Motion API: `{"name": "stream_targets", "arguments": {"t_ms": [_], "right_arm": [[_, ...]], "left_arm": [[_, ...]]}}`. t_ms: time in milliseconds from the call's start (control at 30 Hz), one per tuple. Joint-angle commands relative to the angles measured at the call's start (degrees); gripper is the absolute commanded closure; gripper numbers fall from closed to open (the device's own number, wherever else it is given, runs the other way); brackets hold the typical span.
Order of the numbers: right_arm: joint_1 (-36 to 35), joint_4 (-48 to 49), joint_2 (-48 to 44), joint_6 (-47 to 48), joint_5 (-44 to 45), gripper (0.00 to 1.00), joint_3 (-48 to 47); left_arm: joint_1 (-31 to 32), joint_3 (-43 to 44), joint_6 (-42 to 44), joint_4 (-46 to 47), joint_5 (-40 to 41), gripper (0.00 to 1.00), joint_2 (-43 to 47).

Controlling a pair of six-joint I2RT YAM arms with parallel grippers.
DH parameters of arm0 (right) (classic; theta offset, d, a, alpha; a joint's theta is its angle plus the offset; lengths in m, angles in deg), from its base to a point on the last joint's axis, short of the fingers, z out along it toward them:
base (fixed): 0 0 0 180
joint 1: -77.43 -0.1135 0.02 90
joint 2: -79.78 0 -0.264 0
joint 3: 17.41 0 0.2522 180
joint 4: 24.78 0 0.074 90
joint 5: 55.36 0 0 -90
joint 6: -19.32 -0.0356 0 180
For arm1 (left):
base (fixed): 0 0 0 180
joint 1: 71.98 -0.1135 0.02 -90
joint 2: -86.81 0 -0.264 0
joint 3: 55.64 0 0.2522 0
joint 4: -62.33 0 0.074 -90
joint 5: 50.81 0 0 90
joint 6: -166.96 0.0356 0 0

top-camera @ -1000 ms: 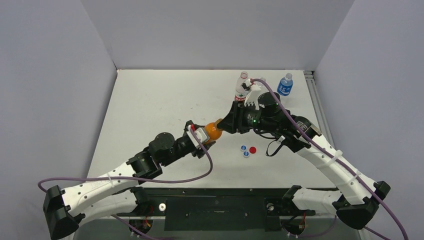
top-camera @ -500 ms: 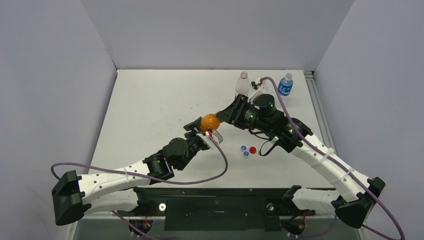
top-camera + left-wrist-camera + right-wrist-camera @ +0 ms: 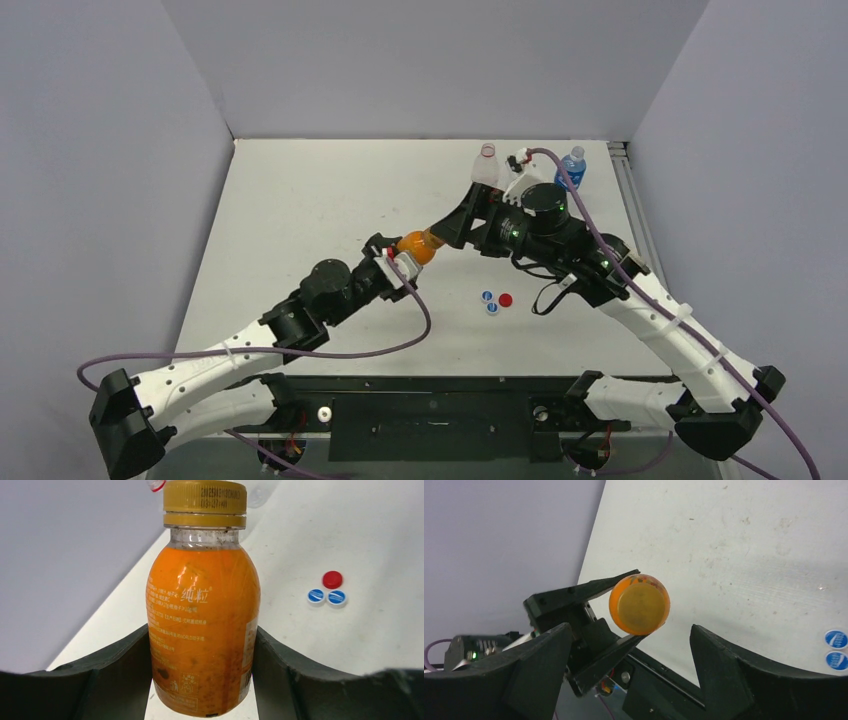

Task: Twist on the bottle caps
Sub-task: Screw the bottle cap onto the plastic bottle.

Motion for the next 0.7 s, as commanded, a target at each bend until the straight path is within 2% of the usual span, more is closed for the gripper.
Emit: {"name": "stream_targets", "arguments": {"t_ms": [0,200,333,533,667], "right_arm": [[1.4,-1.6,-4.8,14.1,-1.5,0.16,-3.3],[2.4,-5.7,-5.2,28.6,-14.9,0.18,-3.2],[2.4,-7.9,-5.9,34.8,-18.2,0.21,-2.6],[2.1,-9.2,-5.7,39.0,-24.7,0.3,-2.2],[0.3,-10.2,-4.6,40.6,-27.3,0.33,-2.4]], "left_arm": [[-6.4,3.8,-9.0,-6.9,-21.0,1.0,2.1],[-9.9,5.2,-14.3,-11.3,-35.9,1.0,2.9],[-11.2,5.6,-18.4,-12.4,-44.7,1.0,3.0],[-13.4,4.3,-26.3,-9.5,-54.9,1.0,2.7],[-14.1,3.9,-28.5,-8.2,-57.4,1.0,2.2]]}}
